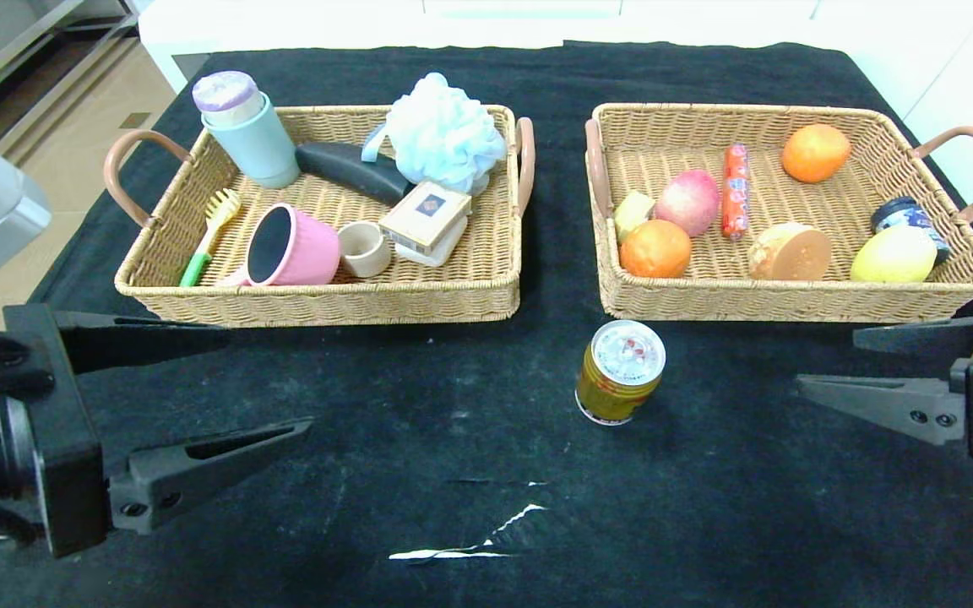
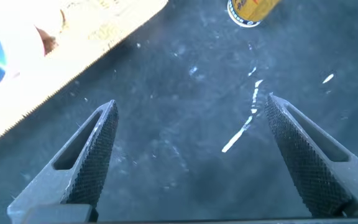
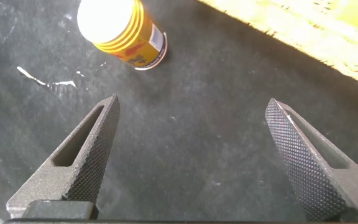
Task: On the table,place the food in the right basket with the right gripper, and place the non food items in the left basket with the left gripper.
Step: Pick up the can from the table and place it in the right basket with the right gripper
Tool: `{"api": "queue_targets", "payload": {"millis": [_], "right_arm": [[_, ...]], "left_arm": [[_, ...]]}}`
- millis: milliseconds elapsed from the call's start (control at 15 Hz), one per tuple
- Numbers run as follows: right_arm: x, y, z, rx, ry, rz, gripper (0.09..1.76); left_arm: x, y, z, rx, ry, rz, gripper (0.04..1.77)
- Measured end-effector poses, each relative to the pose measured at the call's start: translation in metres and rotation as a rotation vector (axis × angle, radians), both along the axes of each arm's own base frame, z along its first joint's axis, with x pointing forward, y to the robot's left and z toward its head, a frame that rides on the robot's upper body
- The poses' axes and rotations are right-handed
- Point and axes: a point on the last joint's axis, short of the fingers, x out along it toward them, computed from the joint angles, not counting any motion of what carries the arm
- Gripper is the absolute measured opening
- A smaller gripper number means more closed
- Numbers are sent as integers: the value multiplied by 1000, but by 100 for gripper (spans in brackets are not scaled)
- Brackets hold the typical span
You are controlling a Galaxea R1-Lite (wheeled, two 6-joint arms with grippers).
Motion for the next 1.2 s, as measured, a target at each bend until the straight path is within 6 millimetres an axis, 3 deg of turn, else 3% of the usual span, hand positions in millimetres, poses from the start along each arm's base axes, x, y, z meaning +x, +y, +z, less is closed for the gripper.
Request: {"api": "queue_targets", "payload": {"millis": [733,1200], "right_arm": [[4,1,-4,-31,-21,14,171],[1,18,-31,-129,-107,138,171]], "left_arm": [[0,1,-5,5,0,10,171],[3,0,-7,8,14,13,172]]}}
